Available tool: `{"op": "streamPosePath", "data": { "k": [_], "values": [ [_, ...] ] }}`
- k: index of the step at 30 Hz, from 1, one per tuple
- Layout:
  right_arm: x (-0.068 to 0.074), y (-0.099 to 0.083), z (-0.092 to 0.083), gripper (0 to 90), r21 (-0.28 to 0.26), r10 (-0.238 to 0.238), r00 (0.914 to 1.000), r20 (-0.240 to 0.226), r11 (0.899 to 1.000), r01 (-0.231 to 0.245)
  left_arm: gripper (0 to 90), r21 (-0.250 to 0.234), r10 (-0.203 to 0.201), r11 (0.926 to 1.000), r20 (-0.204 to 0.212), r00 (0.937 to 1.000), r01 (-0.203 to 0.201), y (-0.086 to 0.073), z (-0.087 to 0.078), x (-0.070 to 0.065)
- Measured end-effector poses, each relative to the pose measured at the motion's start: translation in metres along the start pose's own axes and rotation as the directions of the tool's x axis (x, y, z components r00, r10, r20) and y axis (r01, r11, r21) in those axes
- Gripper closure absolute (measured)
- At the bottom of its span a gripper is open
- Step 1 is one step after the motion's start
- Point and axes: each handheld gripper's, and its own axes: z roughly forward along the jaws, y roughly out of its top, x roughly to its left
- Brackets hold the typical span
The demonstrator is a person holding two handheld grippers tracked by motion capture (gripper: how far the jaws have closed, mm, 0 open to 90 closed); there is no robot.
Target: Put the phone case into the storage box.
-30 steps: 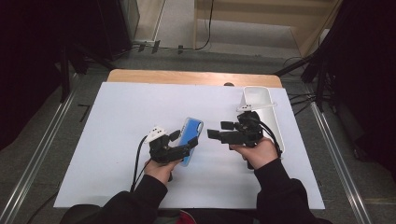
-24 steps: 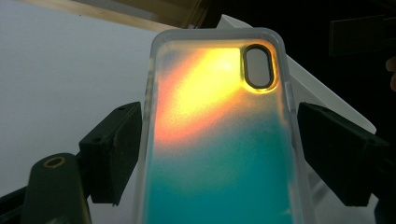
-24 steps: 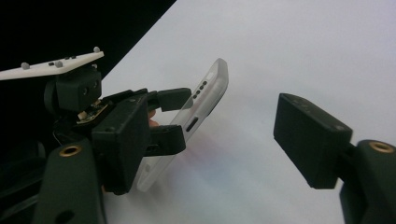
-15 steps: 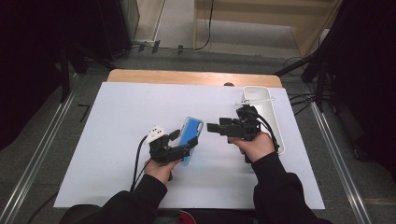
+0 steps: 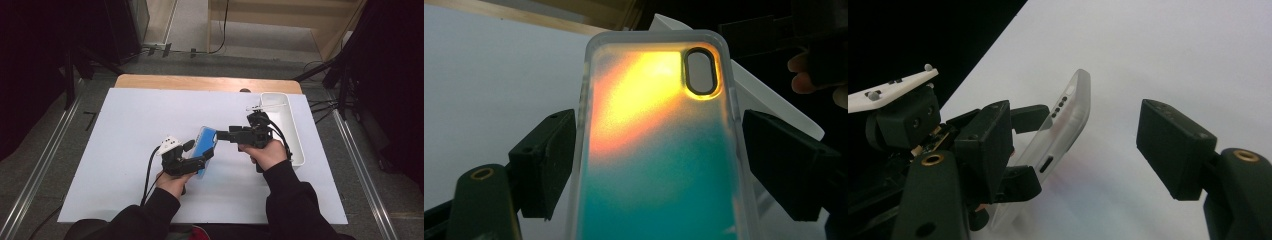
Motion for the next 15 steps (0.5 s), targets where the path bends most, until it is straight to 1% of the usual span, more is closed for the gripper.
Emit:
{"op": "streamPosePath", "data": {
  "k": [7,9,15],
  "values": [
    [-0.001,0.001,0.006,30.4,0.009,0.013,0.9999,0.003,1.000,-0.013,16.5,-0.004,0.004,1.0000,-0.003,1.0000,-0.004,0.000,0.000,-0.001],
    [-0.001,0.001,0.008,30.6,0.008,0.016,0.9999,0.002,1.000,-0.016,16.5,-0.001,0.011,0.9999,-0.003,0.9999,-0.011,0.000,0.001,-0.002],
    [0.000,0.001,0.015,31.6,0.027,0.023,0.9997,0.005,0.999,-0.023,16.5,0.002,0.016,0.9999,-0.004,0.9999,-0.016,-0.001,0.001,-0.003]
  ]
}}
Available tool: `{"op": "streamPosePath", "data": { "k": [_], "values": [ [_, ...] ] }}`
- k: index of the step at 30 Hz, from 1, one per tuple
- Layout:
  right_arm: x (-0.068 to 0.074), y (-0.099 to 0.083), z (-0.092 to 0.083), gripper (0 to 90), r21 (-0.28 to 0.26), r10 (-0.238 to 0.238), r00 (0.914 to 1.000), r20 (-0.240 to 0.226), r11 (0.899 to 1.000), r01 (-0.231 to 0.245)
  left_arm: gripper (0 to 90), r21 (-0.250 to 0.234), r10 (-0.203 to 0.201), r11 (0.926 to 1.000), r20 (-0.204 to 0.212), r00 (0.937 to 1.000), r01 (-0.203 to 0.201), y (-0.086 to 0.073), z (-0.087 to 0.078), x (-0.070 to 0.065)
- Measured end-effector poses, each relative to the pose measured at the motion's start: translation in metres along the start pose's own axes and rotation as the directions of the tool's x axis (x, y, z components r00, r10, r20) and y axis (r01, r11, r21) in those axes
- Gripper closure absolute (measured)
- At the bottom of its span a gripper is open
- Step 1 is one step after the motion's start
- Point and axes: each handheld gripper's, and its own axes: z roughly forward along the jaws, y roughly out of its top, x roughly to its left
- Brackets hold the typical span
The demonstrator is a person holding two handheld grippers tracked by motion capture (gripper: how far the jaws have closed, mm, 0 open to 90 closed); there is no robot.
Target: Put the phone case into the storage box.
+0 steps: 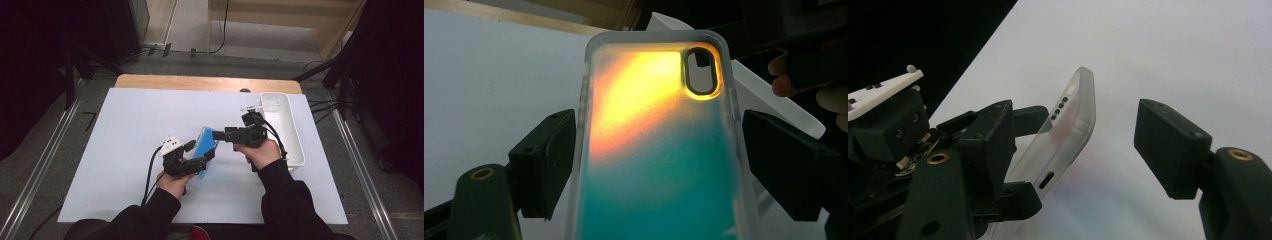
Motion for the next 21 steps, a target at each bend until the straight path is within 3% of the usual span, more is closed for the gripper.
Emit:
{"op": "streamPosePath", "data": {
  "k": [14,21],
  "values": [
    [0.000,0.000,0.014,40.7,0.030,0.022,0.9998,-0.002,0.999,-0.022,16.5,-0.011,0.005,0.9999,-0.002,1.0000,-0.005,-0.001,0.000,-0.004],
    [0.000,0.001,0.015,50.0,0.044,0.063,0.9979,-0.012,0.997,-0.062,16.5,-0.005,0.011,0.9999,-0.008,0.9999,-0.011,-0.002,0.000,-0.004]
  ]
}}
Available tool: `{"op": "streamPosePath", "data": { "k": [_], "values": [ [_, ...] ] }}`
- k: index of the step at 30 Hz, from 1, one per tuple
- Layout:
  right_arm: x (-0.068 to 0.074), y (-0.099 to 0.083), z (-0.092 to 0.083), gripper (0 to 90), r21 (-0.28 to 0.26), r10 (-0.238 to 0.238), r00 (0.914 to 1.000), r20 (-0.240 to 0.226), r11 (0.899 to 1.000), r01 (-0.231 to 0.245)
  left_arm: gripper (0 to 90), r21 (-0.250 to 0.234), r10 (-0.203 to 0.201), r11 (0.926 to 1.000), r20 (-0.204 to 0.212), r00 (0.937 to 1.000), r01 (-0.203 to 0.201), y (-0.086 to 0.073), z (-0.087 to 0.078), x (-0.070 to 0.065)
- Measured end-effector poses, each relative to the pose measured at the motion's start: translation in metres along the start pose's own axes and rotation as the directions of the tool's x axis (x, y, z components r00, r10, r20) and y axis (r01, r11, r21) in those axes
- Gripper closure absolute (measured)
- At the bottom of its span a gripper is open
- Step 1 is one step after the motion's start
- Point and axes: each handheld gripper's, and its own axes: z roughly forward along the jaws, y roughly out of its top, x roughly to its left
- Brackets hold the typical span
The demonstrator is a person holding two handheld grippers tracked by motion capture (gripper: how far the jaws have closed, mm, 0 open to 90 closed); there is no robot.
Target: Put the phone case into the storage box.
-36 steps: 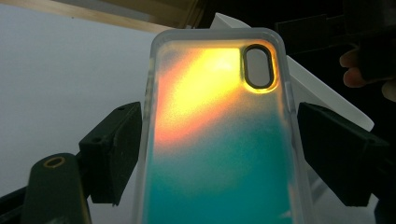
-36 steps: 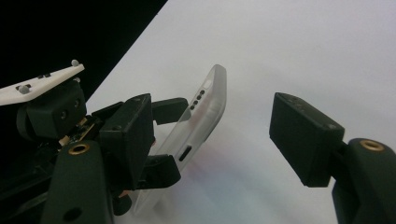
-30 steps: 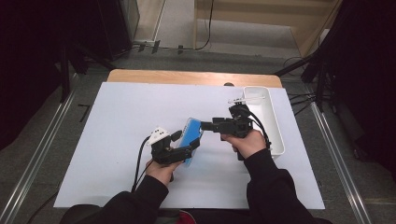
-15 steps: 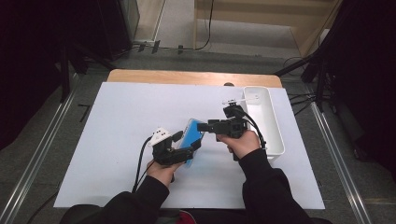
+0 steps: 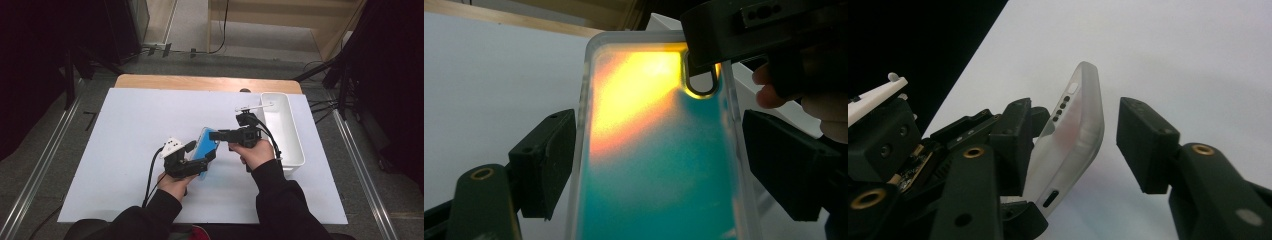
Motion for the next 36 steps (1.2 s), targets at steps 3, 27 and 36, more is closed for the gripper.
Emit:
{"op": "streamPosePath", "data": {
  "k": [3,27,36],
  "values": [
    [-0.0007,0.0000,0.0017,56.5,0.011,0.015,0.9999,-0.005,1.000,-0.015,16.5,0.000,-0.010,0.9999,0.009,0.9999,0.010,-0.0007,0.0008,0.0003],
    [0.0018,0.0019,-0.0025,76.2,0.019,0.083,0.9958,-0.039,0.996,-0.082,16.4,-0.016,0.053,0.9985,-0.013,0.9985,-0.053,-0.0016,0.0004,-0.0043],
    [0.0036,0.0030,-0.0047,76.8,0.013,0.080,0.9959,-0.043,0.997,-0.080,16.3,-0.014,0.068,0.9976,-0.009,0.9977,-0.068,0.0010,0.0014,-0.0052]
  ]
}}
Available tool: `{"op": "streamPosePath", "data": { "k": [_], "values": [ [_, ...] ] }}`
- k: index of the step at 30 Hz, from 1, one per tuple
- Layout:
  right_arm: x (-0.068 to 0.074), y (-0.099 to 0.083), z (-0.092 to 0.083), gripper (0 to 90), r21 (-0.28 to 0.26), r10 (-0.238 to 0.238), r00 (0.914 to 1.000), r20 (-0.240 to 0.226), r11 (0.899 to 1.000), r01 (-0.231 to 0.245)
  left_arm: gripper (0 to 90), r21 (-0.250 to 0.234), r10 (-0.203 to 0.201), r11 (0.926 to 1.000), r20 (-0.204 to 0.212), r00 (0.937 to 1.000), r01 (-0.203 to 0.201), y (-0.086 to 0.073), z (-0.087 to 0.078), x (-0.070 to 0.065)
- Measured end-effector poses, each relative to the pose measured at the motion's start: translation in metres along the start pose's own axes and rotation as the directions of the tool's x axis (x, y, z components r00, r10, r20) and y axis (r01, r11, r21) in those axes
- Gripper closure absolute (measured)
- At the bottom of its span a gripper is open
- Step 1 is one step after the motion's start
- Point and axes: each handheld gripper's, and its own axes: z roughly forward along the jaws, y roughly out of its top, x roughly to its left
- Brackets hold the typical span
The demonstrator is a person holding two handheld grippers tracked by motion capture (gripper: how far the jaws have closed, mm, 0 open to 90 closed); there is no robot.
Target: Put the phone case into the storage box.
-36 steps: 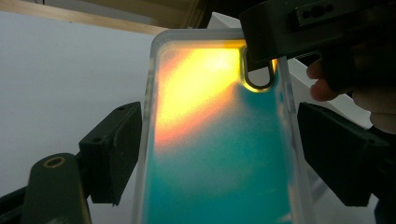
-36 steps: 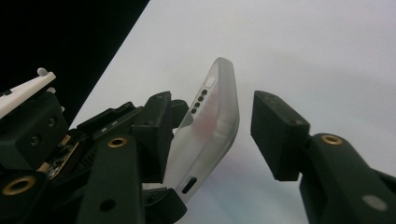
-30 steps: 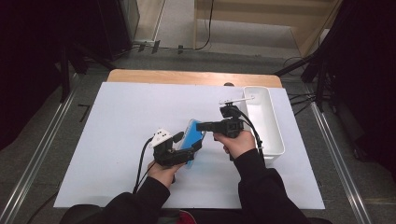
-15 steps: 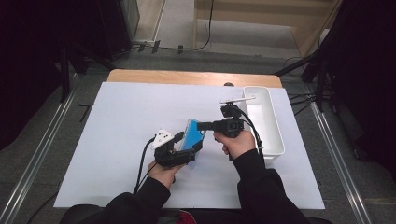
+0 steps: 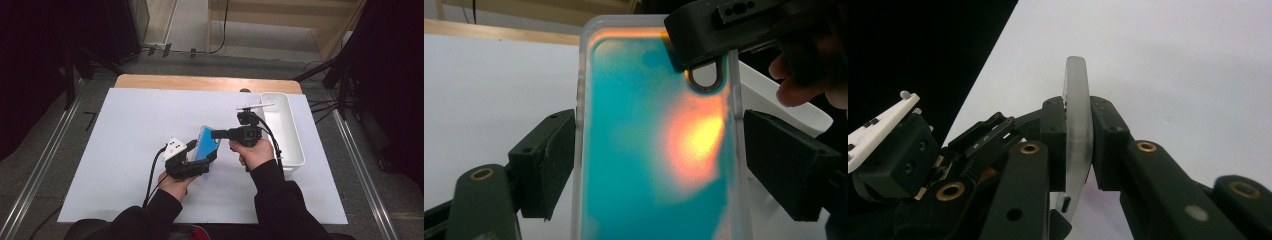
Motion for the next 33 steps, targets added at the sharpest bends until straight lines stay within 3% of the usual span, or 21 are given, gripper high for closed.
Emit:
{"op": "streamPosePath", "data": {
  "k": [2,6,9,13,23,26,31,33],
  "values": [
    [0.001,0.000,-0.001,77.1,-0.006,-0.006,1.0000,0.000,1.000,0.006,16.2,0.003,0.028,0.9996,-0.008,0.9996,-0.028,0.002,-0.001,-0.001],
    [0.003,0.000,-0.002,77.3,-0.009,-0.009,1.0000,0.001,1.000,0.009,15.8,0.009,0.046,0.9989,-0.009,0.9989,-0.046,0.004,-0.001,-0.002],
    [0.003,0.000,-0.003,77.3,-0.010,-0.019,0.9998,-0.002,1.000,0.019,13.9,0.041,0.047,0.9981,-0.006,0.9989,-0.046,0.006,0.000,-0.002],
    [0.005,0.000,-0.004,77.3,-0.013,-0.038,0.9992,0.008,0.999,0.039,10.1,0.066,0.030,0.9974,-0.001,0.9995,-0.030,0.006,0.002,-0.002],
    [0.005,0.002,-0.014,77.3,-0.034,-0.105,0.9928,0.057,0.994,0.107,10.3,0.107,-0.007,0.9942,0.047,0.9989,0.002,0.012,-0.002,0.000],
    [0.006,0.002,-0.016,77.3,-0.039,-0.145,0.9865,0.077,0.988,0.148,10.3,0.120,-0.027,0.9925,0.061,0.9978,0.019,0.015,-0.003,0.002],
    [0.007,0.002,-0.020,77.3,-0.053,-0.221,0.9680,0.120,0.972,0.228,10.4,0.150,-0.056,0.9877,0.083,0.9950,0.043,0.021,-0.006,0.007],
    [0.007,0.003,-0.021,77.3,-0.057,-0.227,0.9661,0.123,0.970,0.235,10.4,0.165,-0.060,0.9852,0.086,0.9945,0.045,0.023,-0.007,0.010]
  ]
}}
